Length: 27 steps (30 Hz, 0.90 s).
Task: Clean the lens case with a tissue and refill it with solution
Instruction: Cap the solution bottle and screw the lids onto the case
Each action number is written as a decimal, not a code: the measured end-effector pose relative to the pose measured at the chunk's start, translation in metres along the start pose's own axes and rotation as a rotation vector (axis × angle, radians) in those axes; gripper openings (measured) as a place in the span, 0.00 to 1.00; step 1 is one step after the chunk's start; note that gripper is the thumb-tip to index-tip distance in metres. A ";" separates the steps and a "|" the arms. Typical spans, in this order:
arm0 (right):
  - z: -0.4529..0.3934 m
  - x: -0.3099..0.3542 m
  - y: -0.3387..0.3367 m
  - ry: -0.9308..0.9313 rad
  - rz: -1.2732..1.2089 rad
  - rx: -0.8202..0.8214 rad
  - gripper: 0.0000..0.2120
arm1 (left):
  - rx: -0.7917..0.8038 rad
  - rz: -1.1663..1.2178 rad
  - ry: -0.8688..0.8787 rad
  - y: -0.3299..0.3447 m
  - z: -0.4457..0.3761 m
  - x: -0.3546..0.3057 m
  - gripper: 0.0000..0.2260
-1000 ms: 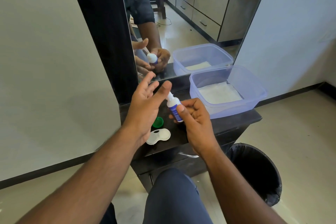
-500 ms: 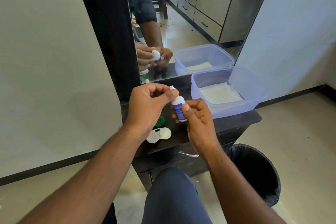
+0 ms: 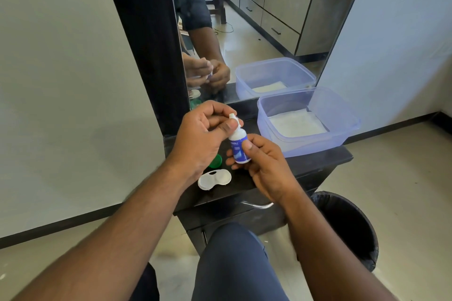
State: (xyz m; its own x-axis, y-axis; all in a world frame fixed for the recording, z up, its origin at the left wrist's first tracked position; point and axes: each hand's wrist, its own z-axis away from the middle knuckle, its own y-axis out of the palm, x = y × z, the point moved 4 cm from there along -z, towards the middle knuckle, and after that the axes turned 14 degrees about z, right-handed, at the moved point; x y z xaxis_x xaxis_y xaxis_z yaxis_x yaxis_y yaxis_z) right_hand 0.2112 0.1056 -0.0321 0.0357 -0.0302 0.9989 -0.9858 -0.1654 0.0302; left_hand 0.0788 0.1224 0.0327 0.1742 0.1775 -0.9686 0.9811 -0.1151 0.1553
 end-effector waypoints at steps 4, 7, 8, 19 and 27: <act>-0.002 0.005 0.002 -0.073 0.064 -0.055 0.19 | 0.001 -0.074 0.090 0.003 -0.001 -0.008 0.05; 0.000 0.004 0.000 -0.066 0.087 -0.127 0.16 | 0.021 -0.074 0.067 0.004 -0.001 -0.006 0.05; 0.002 0.005 0.001 -0.057 0.088 -0.113 0.15 | 0.041 -0.047 0.041 0.003 -0.002 -0.005 0.05; -0.005 0.000 0.007 -0.042 0.287 -0.335 0.17 | 0.186 -0.421 -0.076 -0.049 0.002 0.002 0.10; -0.008 0.003 0.008 0.045 0.640 -0.384 0.19 | 0.383 -0.790 -0.295 -0.079 0.016 0.019 0.23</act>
State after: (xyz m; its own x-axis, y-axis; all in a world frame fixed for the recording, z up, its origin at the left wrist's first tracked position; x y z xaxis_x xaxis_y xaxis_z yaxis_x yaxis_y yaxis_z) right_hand 0.2023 0.1125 -0.0287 -0.5626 0.0364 0.8259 -0.8001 0.2274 -0.5550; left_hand 0.0034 0.1192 -0.0009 -0.6137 0.0925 -0.7841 0.7019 -0.3909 -0.5954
